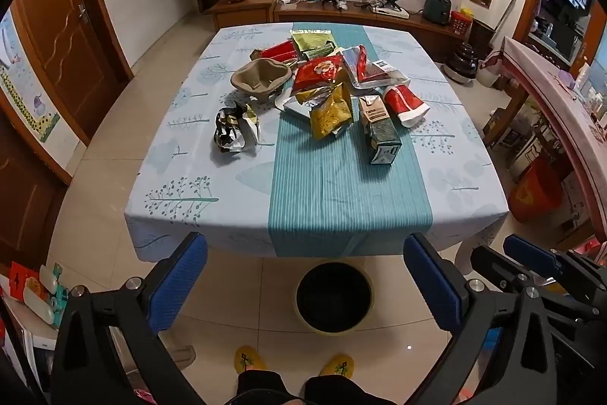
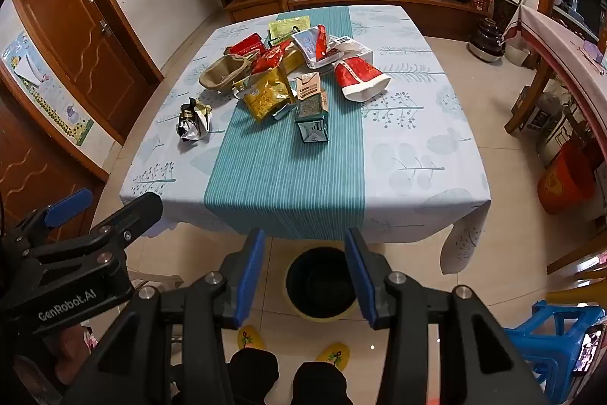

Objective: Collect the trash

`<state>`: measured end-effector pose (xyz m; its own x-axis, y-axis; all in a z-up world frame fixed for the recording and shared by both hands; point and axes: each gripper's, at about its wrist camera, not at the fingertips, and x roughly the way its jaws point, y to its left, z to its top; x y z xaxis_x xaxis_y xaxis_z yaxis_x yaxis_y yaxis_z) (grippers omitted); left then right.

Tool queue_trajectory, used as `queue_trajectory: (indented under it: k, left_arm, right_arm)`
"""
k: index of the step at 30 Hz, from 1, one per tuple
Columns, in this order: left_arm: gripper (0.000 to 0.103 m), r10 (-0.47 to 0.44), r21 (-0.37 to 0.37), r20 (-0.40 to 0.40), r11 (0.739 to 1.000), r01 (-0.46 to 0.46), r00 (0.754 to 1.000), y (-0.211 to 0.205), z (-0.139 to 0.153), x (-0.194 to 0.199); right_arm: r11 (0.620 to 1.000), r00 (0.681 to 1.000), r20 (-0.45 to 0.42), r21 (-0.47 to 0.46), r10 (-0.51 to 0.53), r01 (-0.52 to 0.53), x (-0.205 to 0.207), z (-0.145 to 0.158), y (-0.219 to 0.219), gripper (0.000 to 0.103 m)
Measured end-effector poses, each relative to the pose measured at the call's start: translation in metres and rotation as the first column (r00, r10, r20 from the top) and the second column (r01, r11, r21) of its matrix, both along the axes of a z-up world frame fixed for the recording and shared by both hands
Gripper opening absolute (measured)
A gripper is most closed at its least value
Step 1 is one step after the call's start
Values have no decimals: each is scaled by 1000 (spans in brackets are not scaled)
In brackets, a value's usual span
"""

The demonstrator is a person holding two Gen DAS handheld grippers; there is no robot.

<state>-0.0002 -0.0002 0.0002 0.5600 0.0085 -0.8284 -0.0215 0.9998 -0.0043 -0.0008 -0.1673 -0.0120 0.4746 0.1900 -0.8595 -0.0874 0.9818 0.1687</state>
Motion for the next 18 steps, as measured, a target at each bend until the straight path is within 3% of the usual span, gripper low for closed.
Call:
queue_trajectory:
  k: [18]
  left_arm:
    - [101, -5, -2, 0, 1000, 5, 1000, -6, 10, -4]
  right_arm:
    - [1000, 1000, -6, 8, 9, -9, -5, -3, -5, 44]
